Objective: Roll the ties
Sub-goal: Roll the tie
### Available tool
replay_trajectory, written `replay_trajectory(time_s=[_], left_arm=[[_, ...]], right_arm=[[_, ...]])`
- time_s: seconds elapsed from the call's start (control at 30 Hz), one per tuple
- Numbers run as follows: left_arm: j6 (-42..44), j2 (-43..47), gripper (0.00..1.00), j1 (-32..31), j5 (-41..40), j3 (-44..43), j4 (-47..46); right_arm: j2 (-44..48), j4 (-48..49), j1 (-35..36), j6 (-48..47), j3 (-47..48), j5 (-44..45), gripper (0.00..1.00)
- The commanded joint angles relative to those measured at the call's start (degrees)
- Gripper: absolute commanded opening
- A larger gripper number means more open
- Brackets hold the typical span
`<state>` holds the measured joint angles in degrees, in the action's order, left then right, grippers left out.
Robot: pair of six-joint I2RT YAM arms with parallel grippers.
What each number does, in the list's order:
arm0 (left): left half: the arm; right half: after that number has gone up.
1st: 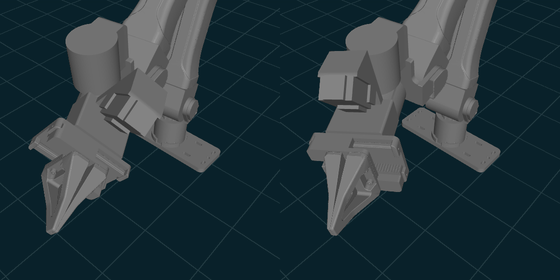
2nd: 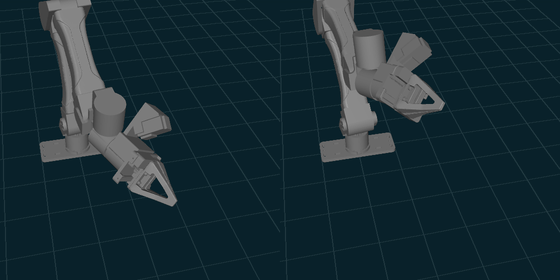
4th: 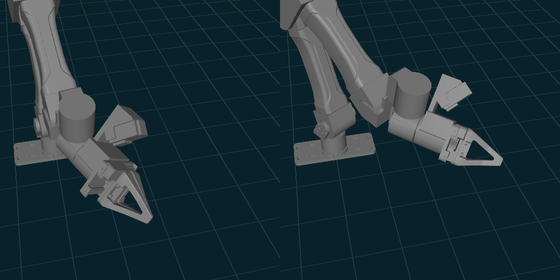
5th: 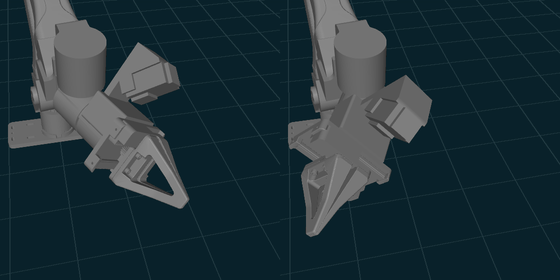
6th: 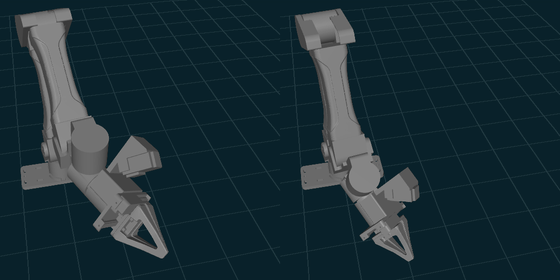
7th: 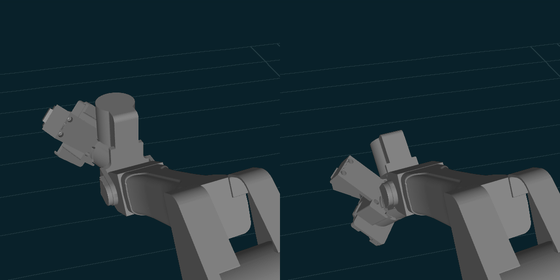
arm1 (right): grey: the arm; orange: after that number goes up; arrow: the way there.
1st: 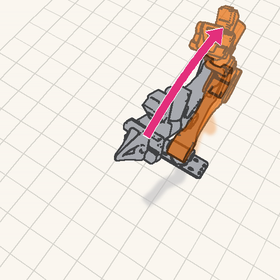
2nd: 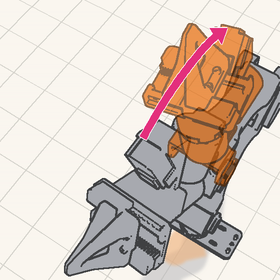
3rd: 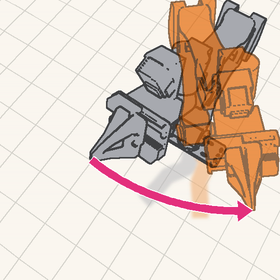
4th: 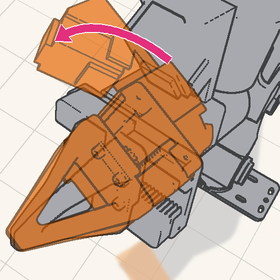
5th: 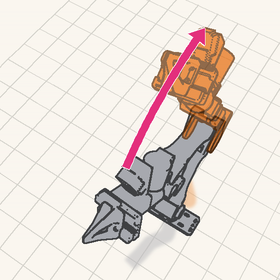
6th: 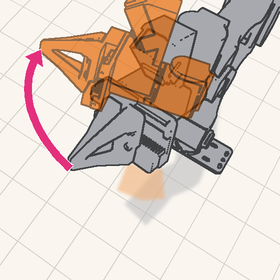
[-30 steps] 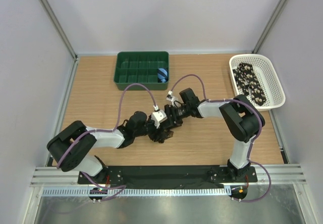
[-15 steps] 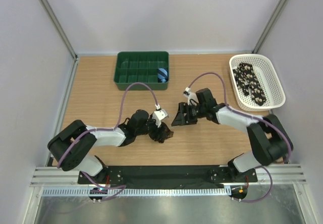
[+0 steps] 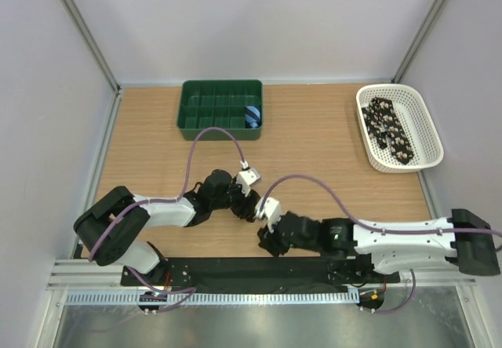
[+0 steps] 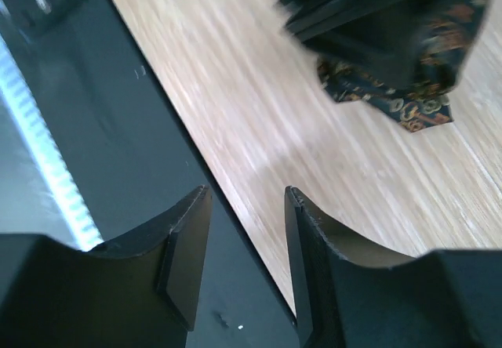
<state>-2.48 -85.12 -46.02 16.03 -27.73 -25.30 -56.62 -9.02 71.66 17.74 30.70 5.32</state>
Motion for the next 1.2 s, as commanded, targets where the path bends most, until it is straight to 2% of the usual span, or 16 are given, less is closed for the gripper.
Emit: replay_trajectory(time_s=[0.0, 0.03, 0.1, 0.17, 0.27, 0.57, 0.77, 0.97, 1.03, 1.17], left_arm=[[-0.2, 0.2, 0.53, 0.1, -1.1, -0.6, 3.8], [-0.2, 0.2, 0.53, 0.1, -1.1, -0.7, 3.9], [-0.3, 0.0, 0.53, 0.1, -1.1, -0.8, 4.4], [-0.5, 0.0, 0.53, 0.1, -1.1, -1.2, 4.9], [-0.7, 0.0, 0.53, 0.1, -1.4, -2.0, 6.0], [-0.9, 0.0, 0.53, 0.1, -1.9, -5.1, 12.4], [-1.6, 0.1, 0.53, 0.1, -1.5, -7.1, 15.8], [-2.9, -0.7, 0.53, 0.1, -1.4, -10.6, 21.1], [-3.7, -1.1, 0.53, 0.1, -1.3, -11.2, 21.9], [-6.0, -1.5, 0.53, 0.1, -1.1, -13.1, 24.8]], right_arm=[[-5.8, 0.9, 12.0, -5.1, 3.0, 24.1, 0.48], [-11.5, -0.4, 17.1, -6.6, 4.7, 27.2, 0.48], [-18.4, -3.7, 21.1, -7.0, 12.3, 34.5, 0.48], [-30.6, -11.9, 21.8, -7.5, 22.3, 35.2, 0.46], [-43.3, -19.3, 21.9, -8.6, 32.0, 38.5, 0.42], [-56.3, -26.7, 21.8, -15.8, 45.4, 46.5, 0.42], [-64.5, -30.6, 21.2, -20.6, 50.4, 49.2, 0.47], [-70.1, -33.3, 19.8, -22.9, 52.9, 52.0, 0.53], [-70.8, -33.8, 19.2, -23.0, 53.1, 52.2, 0.58], [-73.1, -34.9, 18.8, -23.3, 54.0, 52.9, 0.59]])
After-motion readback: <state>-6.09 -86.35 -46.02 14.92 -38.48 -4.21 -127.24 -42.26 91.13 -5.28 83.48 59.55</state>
